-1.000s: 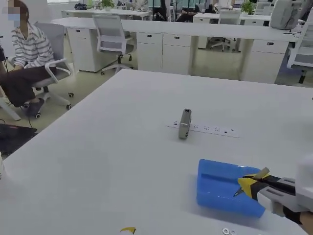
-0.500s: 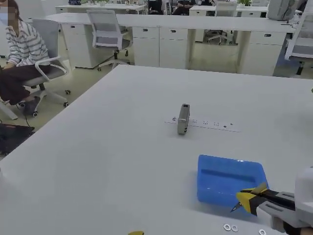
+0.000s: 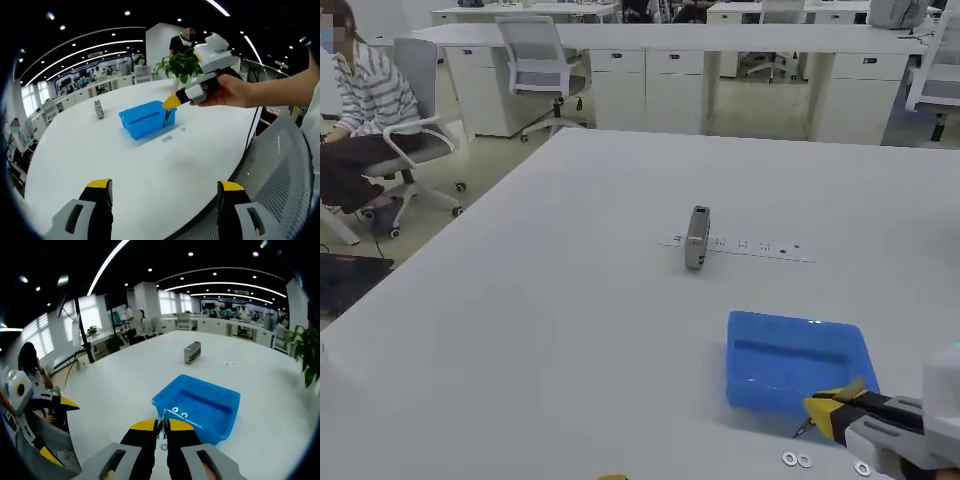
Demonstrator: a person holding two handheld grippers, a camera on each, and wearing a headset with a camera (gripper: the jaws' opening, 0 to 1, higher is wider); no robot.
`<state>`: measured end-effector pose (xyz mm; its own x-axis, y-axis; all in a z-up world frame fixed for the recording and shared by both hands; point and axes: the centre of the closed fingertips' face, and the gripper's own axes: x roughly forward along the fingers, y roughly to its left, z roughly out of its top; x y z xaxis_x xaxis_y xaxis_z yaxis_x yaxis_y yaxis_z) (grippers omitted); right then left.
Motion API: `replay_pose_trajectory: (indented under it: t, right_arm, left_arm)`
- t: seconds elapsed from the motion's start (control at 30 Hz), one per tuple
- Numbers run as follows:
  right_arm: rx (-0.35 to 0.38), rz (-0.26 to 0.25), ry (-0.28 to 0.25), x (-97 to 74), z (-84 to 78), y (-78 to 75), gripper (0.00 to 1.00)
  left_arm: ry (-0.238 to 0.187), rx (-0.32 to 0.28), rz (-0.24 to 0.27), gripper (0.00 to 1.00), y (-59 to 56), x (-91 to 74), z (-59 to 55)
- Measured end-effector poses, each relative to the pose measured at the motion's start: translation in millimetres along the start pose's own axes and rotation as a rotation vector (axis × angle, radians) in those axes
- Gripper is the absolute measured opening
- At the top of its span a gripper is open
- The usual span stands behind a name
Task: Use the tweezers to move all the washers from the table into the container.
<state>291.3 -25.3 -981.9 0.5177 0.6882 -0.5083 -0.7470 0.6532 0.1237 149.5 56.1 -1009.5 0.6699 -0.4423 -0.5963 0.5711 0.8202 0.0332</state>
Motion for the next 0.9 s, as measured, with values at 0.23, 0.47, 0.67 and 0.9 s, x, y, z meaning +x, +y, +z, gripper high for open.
replay_pose_trajectory:
  t: [0.23, 0.47, 0.67, 0.9]
  right_arm:
    - [-0.002, 0.008, 0.000, 0.9, -0.2, 2.9, 0.03]
    - [-0.001, 0.010, 0.003, 4.8, -1.9, 1.2, 0.03]
    - [0.004, 0.012, 0.003, 7.9, -2.5, 1.7, 0.03]
    - [-0.005, 0.021, 0.031, 12.4, -14.1, 0.8, 0.03]
  left_arm:
    - [0.005, 0.010, -0.011, 0.88, -1.7, 0.2, -1.5]
    - [0.002, 0.003, -0.001, 0.87, 0.3, -0.1, -1.1]
    - [0.005, 0.015, 0.005, 0.87, 0.9, 0.2, -1.4]
    - [0.006, 0.009, 0.011, 0.87, 2.4, 0.2, -1.9]
